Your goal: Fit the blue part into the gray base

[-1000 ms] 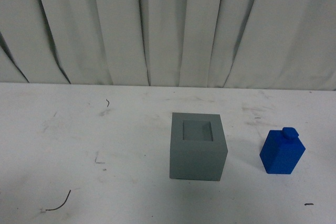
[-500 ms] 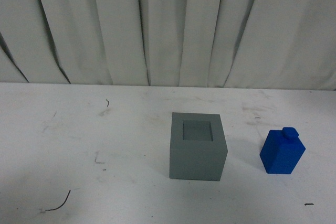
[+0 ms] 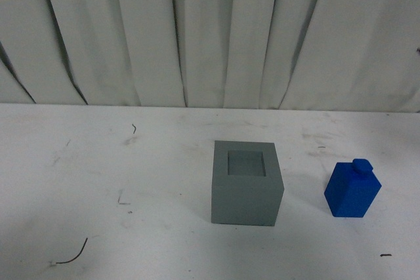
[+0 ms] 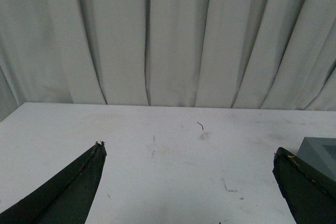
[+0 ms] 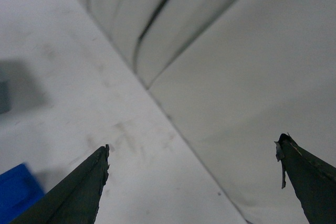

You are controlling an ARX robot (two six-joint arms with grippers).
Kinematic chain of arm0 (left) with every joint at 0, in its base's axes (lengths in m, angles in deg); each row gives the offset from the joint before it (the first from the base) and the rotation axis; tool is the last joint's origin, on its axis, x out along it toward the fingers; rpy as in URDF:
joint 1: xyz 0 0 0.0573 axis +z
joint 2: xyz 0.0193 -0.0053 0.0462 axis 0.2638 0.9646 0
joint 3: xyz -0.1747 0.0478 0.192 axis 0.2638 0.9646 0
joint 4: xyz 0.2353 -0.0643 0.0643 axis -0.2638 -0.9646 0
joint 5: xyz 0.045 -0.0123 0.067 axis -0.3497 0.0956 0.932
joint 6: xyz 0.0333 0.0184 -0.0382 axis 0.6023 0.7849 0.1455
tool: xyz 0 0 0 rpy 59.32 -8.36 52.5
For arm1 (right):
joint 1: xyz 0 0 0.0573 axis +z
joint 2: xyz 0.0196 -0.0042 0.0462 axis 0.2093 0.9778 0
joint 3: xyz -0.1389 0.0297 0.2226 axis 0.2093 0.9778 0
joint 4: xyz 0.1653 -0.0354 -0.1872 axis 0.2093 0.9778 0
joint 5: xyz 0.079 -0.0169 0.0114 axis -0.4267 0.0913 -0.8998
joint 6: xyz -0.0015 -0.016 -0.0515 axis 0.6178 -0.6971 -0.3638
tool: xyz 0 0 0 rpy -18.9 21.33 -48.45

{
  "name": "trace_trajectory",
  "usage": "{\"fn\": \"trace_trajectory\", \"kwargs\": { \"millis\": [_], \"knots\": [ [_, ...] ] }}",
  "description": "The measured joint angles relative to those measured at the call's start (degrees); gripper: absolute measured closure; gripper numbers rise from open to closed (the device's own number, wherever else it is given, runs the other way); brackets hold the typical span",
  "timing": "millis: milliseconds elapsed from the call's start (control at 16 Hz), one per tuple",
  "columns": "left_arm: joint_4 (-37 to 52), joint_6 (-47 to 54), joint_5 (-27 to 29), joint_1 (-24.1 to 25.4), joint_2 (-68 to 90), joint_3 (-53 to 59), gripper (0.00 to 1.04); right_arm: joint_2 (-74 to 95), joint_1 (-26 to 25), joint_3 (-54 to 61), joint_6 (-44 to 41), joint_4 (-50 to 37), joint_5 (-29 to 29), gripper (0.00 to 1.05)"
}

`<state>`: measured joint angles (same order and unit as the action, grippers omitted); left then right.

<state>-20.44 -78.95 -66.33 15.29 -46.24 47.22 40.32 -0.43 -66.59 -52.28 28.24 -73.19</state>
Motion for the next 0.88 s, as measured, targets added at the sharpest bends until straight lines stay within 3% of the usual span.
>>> {"fn": "trace_trajectory", "kwargs": {
  "millis": [312, 562, 875],
  "knots": [
    [0.02, 0.0, 0.0, 0.0, 0.0, 0.0, 0.07, 0.42, 3.08, 0.61, -10.67, 8.57, 0.15, 0.06],
    [0.02, 0.0, 0.0, 0.0, 0.0, 0.0, 0.07, 3.89, 8.9, -5.81, -22.51, 27.74, -0.68, 0.06],
    [0.02, 0.0, 0.0, 0.0, 0.0, 0.0, 0.07, 10.12, 11.1, -14.82, -31.26, 46.36, 3.15, 0.06]
  ]
}}
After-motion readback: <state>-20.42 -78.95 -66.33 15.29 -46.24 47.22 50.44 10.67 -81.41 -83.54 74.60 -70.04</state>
